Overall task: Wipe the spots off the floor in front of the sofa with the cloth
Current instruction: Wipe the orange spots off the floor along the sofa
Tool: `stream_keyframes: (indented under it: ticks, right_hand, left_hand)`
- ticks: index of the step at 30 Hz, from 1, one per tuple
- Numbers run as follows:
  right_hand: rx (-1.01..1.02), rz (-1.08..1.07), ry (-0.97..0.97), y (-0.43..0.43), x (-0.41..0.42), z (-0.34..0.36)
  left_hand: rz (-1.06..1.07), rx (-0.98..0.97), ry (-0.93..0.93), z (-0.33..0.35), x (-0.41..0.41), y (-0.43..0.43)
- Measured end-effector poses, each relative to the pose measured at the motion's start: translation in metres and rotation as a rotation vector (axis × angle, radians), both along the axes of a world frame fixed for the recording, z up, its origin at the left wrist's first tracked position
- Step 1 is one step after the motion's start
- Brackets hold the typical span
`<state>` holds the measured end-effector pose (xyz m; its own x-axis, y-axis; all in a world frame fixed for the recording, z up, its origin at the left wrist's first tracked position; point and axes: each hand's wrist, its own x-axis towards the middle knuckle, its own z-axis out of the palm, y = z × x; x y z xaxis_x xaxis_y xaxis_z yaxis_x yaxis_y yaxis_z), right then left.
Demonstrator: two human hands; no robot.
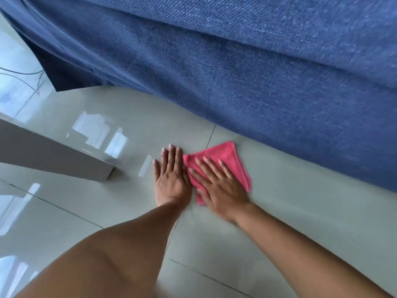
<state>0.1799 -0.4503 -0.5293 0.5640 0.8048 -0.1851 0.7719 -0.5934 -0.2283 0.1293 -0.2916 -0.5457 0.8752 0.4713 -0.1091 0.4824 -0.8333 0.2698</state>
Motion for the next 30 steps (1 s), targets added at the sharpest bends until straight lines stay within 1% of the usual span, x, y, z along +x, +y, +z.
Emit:
stream_keyframes:
  ticks: [2, 3, 5, 7, 9, 10, 11, 12, 15, 17, 19, 20, 21, 22, 24, 26, 27, 28, 29, 30]
  right_hand:
    - [-0.022, 0.052, -0.040, -0.050, -0.008, -0.003]
    - [-0.035, 0.011, -0.077, -0.072, 0.000, -0.003]
    - [-0.095, -0.185, -0.114, -0.096, 0.031, -0.003]
    - [-0.143, -0.421, -0.115, -0.082, 0.068, 0.001]
    - [-0.137, -0.623, -0.053, -0.041, 0.096, 0.003]
    - [-0.113, -0.680, -0.016, -0.017, 0.104, 0.004]
    - [-0.091, -0.682, -0.013, 0.007, 0.105, 0.002]
    - [-0.081, -0.625, -0.033, 0.027, 0.099, 0.000]
    - [-0.032, -0.297, -0.060, 0.050, 0.047, -0.003]
    - [-0.010, -0.092, -0.037, 0.023, 0.005, -0.001]
    - [-0.031, 0.076, -0.041, -0.029, -0.013, 0.001]
    - [-0.048, 0.120, -0.058, -0.057, -0.009, 0.001]
    - [-0.074, 0.106, -0.087, -0.082, 0.003, 0.001]
    - [-0.108, 0.033, -0.115, -0.101, 0.020, 0.000]
    - [-0.171, -0.230, -0.132, -0.109, 0.059, 0.002]
    - [-0.201, -0.551, -0.081, -0.080, 0.091, 0.002]
    - [-0.167, -0.694, -0.037, -0.057, 0.102, 0.001]
    - [-0.133, -0.784, 0.003, -0.031, 0.109, 0.000]
    - [-0.105, -0.809, 0.020, -0.009, 0.109, 0.000]
    - [-0.089, -0.763, 0.000, 0.010, 0.102, -0.002]
  left_hand:
    - [0.018, 0.001, -0.012, 0.001, 0.000, -0.001]
    - [0.020, 0.001, -0.008, 0.001, 0.000, -0.002]
    - [0.018, 0.005, -0.001, 0.001, 0.000, -0.004]
    - [0.022, 0.015, 0.000, 0.000, 0.001, -0.004]
    - [0.025, 0.019, 0.001, -0.001, 0.001, -0.003]
    - [0.022, 0.019, 0.001, -0.001, 0.001, -0.004]
    - [0.018, 0.018, 0.001, -0.001, 0.002, -0.004]
    - [0.016, 0.016, 0.001, -0.001, 0.002, -0.003]
    - [0.007, -0.007, -0.003, 0.001, 0.001, -0.001]
    - [0.002, -0.022, -0.015, 0.002, 0.000, 0.000]
    - [0.011, -0.018, -0.026, 0.002, 0.000, 0.000]
    - [0.016, -0.012, -0.021, 0.001, -0.001, 0.000]
    - [0.020, -0.008, -0.013, 0.001, 0.000, -0.001]
    - [0.025, -0.004, -0.008, 0.001, 0.000, -0.002]
    - [0.027, 0.007, -0.006, 0.000, 0.001, -0.003]
    - [0.028, 0.014, 0.000, -0.002, 0.002, -0.004]
    - [0.026, 0.016, 0.005, -0.002, 0.002, -0.003]
    - [0.024, 0.018, 0.009, -0.003, 0.001, -0.003]
    - [0.020, 0.022, 0.014, -0.003, 0.001, -0.003]
    - [0.017, 0.024, 0.018, -0.003, 0.001, -0.003]
